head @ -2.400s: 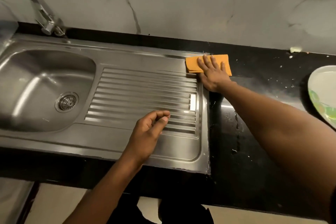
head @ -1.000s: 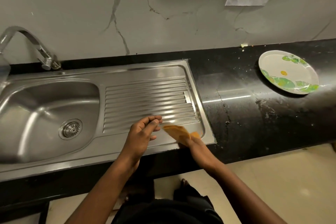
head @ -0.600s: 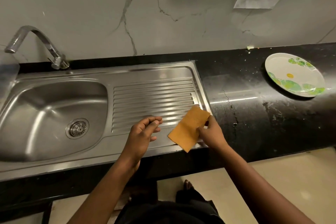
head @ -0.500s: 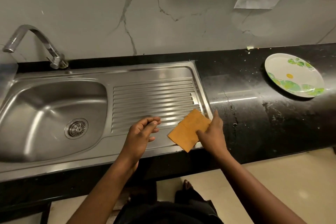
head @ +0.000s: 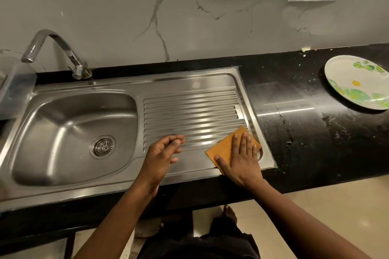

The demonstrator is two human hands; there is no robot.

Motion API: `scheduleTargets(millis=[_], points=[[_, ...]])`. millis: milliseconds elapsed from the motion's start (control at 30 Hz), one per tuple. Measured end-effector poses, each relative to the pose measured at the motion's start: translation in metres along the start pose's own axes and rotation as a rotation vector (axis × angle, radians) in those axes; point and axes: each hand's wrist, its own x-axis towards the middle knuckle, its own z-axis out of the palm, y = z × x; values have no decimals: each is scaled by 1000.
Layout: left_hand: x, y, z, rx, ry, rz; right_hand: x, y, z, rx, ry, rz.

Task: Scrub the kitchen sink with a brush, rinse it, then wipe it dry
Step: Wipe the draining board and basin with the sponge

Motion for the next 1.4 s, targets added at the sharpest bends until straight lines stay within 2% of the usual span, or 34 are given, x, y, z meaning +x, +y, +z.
scheduleTargets(millis=[167, 433, 667, 833, 933, 1000, 1067, 1200, 1300, 1333, 1400], points=[[3, -3, -25, 8, -3, -2, -1, -32, 13, 46, 37, 62], [-3, -10, -66, 13, 11, -7, -8, -124, 35, 27, 0, 1], [-17, -16, -97, -15, 37, -16, -19, -234, 72, -11, -78, -212], [-22, -16, -115, -28, 52, -1, -22, -262, 77, 72, -132, -350], [-20, -14, -119, -39, 90, 26, -15, -265, 57, 342, -250, -355], [-17, -13, -117, -49, 114, 42, -10, -268, 43, 695, -410, -288], [-14, -9, -113, -67, 131, 54, -11, -263, 32, 1010, -481, -151], [-5, -2, -106, -73, 162, 91, -3, -208, -4, 1657, -506, 172], [2, 1, -98, -111, 190, 80, 11, -150, -46, 2015, -399, 225], [4, 0, -95, -115, 193, 70, 14, -130, -61, 2011, -309, 210], [10, -2, -87, -119, 193, 57, 26, -90, -83, 1838, -95, 163]])
